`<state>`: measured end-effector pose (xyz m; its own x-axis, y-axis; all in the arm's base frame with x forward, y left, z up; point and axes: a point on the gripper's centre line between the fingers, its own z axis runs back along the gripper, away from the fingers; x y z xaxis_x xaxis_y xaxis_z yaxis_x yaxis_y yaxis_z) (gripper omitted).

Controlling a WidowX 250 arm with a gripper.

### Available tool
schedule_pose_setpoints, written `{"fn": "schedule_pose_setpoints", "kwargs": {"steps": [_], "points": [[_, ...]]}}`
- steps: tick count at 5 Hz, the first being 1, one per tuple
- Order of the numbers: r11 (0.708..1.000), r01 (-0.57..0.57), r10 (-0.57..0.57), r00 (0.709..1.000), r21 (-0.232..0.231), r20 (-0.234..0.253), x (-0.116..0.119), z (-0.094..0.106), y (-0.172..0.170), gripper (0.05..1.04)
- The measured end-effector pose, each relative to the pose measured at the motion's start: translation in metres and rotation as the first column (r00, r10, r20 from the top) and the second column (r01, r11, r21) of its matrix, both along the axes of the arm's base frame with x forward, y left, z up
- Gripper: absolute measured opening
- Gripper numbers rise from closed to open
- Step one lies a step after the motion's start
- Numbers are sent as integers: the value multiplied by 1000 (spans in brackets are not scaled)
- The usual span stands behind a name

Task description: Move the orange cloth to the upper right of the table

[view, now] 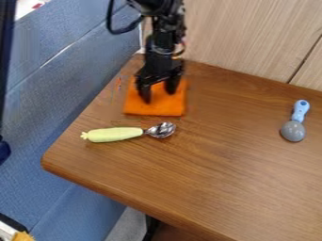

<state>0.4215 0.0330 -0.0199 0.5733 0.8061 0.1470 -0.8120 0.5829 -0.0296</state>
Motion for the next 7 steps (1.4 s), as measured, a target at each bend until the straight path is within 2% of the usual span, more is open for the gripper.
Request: {"fn": "schedule_pose_setpoints", "kwargs": {"steps": [1,2,3,5,7], "points": [[984,163,-160,986,-68,51,24,1,-48,999],[952,274,-264,960,-132,91,44,3,-89,999],[917,352,-336,935,-188,110,60,2,-126,999],[855,482,-468,876,-191,116,66,2,-165,999],[849,495,-483,869,-185,106,58,4,-164,999]]}}
